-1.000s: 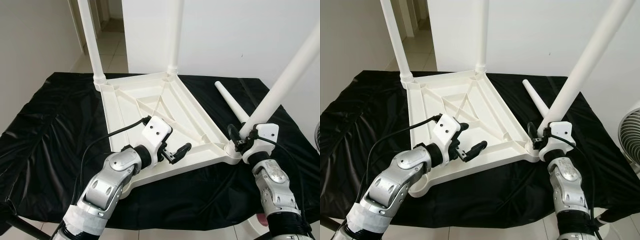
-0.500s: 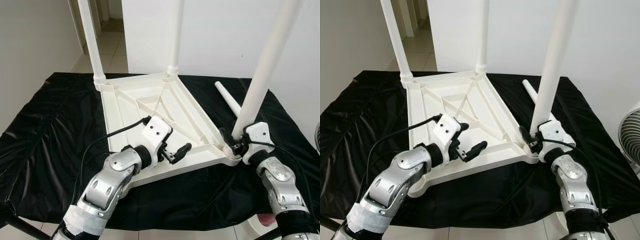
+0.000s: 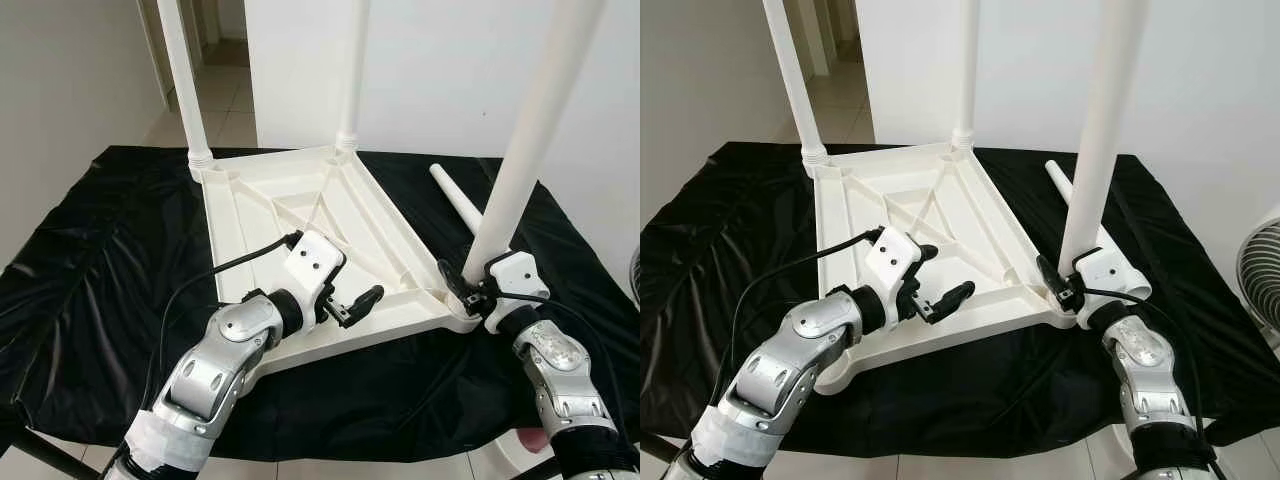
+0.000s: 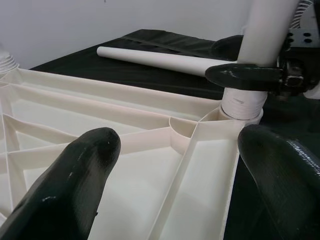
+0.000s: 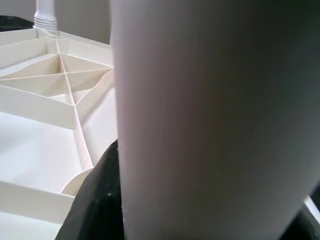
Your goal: Building children table
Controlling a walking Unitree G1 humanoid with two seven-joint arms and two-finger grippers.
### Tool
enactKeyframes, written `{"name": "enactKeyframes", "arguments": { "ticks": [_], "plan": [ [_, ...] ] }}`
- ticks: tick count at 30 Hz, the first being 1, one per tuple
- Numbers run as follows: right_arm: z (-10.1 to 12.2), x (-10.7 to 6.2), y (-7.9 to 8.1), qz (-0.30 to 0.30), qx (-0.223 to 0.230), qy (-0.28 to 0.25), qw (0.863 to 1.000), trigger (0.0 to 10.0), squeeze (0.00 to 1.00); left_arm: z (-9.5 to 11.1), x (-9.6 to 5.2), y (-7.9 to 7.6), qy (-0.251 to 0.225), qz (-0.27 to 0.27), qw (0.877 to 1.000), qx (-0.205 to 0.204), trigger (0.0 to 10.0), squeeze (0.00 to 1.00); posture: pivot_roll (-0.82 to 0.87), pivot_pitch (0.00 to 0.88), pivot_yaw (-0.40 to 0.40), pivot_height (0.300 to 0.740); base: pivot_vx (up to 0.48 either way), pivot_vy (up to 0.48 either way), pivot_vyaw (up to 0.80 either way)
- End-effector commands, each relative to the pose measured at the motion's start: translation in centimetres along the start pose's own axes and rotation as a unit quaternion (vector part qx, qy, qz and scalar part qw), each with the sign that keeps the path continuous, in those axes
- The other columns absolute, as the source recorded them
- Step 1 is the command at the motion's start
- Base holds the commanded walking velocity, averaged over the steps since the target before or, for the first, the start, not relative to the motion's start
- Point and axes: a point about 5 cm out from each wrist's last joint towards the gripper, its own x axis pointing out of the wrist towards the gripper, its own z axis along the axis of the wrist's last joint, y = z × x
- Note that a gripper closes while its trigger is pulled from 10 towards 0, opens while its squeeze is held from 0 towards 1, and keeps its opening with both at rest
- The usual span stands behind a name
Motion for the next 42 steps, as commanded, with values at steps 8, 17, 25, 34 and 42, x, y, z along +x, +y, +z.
{"name": "enactKeyframes", "arguments": {
  "ticks": [8, 17, 25, 34, 42],
  "plan": [
    [-3.1, -0.3, 1.3, 0.009, 0.113, 0.062, 0.992, 10.0, 0.00, 0.2, -0.3, -0.1, 0.000, -0.004, 1.000, -0.002, 10.0, 0.00, -0.02, 0.041, 0.027, 0.740, 0.000, 0.000, 0.00],
    [-3.3, -0.2, 1.7, 0.008, 0.145, 0.064, 0.987, 10.0, 0.00, 0.2, -0.3, 0.0, 0.000, -0.001, 1.000, -0.003, 10.0, 0.00, -0.02, 0.043, 0.026, 0.740, 0.000, 0.000, 0.00],
    [-3.9, -0.5, 2.5, 0.026, 0.166, 0.087, 0.982, 10.0, 0.00, 0.3, -0.4, 0.0, 0.002, -0.001, 1.000, -0.003, 10.0, 0.00, -0.01, 0.046, 0.031, 0.740, 0.000, 0.000, 0.00],
    [-4.6, -0.5, 2.5, -0.010, 0.178, 0.108, 0.978, 10.0, 0.00, 0.3, -0.5, -0.2, 0.002, -0.002, 1.000, -0.004, 10.0, 0.00, -0.02, 0.053, 0.030, 0.740, 0.000, 0.000, 0.00],
    [-5.2, -0.7, 2.7, -0.073, 0.194, 0.118, 0.971, 10.0, 0.00, 0.3, -0.6, -0.2, 0.003, 0.000, 1.000, -0.006, 10.0, 0.00, -0.01, 0.056, 0.027, 0.740, 0.000, 0.000, 0.00]
  ]
}}
